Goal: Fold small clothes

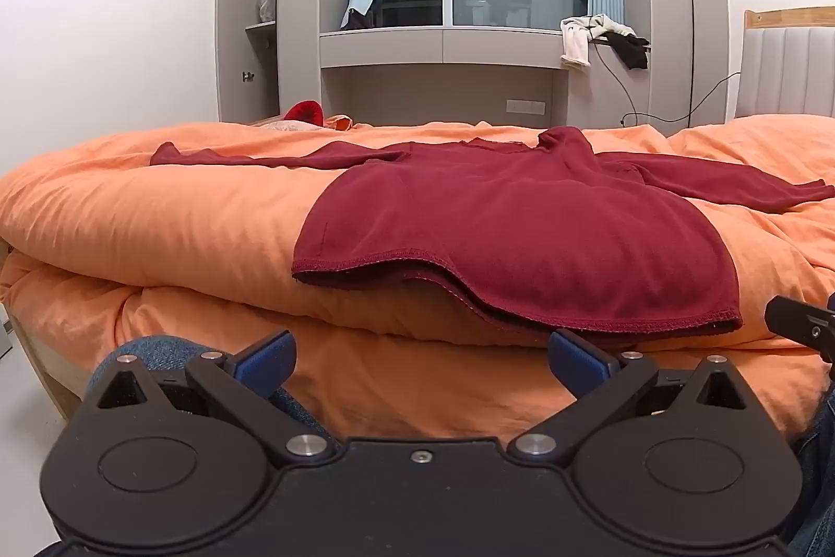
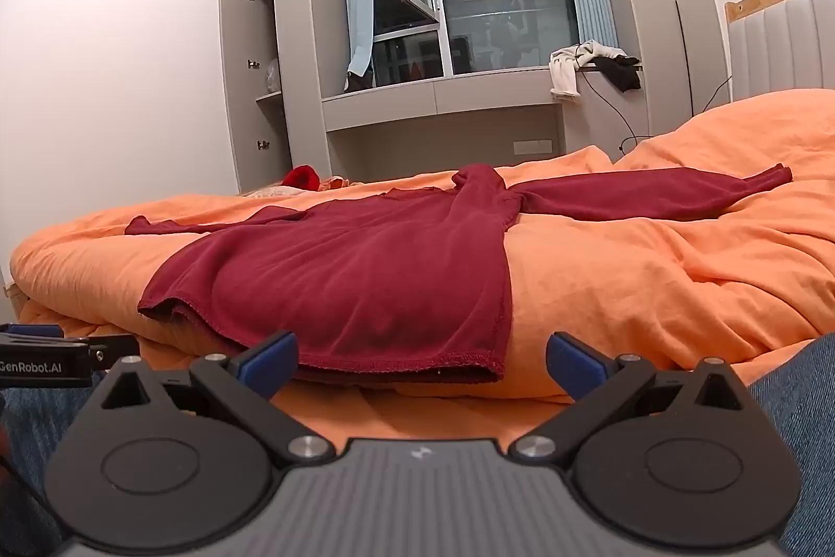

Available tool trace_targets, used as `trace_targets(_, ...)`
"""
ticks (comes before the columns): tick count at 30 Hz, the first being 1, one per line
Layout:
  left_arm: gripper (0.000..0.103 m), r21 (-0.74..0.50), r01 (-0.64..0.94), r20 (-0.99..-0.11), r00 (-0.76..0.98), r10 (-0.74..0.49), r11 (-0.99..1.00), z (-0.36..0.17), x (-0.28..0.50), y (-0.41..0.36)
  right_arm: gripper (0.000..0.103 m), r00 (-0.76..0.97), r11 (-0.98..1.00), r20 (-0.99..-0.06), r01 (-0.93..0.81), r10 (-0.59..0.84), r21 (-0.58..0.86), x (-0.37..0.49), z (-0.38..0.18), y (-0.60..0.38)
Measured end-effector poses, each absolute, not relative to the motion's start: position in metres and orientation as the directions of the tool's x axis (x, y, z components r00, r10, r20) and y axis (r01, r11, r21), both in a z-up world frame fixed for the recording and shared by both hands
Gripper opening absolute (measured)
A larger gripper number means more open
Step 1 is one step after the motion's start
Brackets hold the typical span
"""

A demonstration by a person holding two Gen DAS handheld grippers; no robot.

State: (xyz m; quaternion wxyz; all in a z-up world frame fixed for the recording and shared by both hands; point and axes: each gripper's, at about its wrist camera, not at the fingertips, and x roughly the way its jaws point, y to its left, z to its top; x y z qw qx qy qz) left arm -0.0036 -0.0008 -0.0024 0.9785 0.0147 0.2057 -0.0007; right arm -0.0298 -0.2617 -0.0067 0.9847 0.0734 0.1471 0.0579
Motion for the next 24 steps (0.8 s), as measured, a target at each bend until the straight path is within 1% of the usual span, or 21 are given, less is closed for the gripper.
trace_targets(24, 0.103, 0.028, 0.009, -0.405, 0.914, 0.004, 1.0, -0.0022, -0.0033, -0.0004, 0.103, 0.95, 0.982, -0.283, -0.09, 0.136, 0.167, -0.0303, -0.0075, -0.2629)
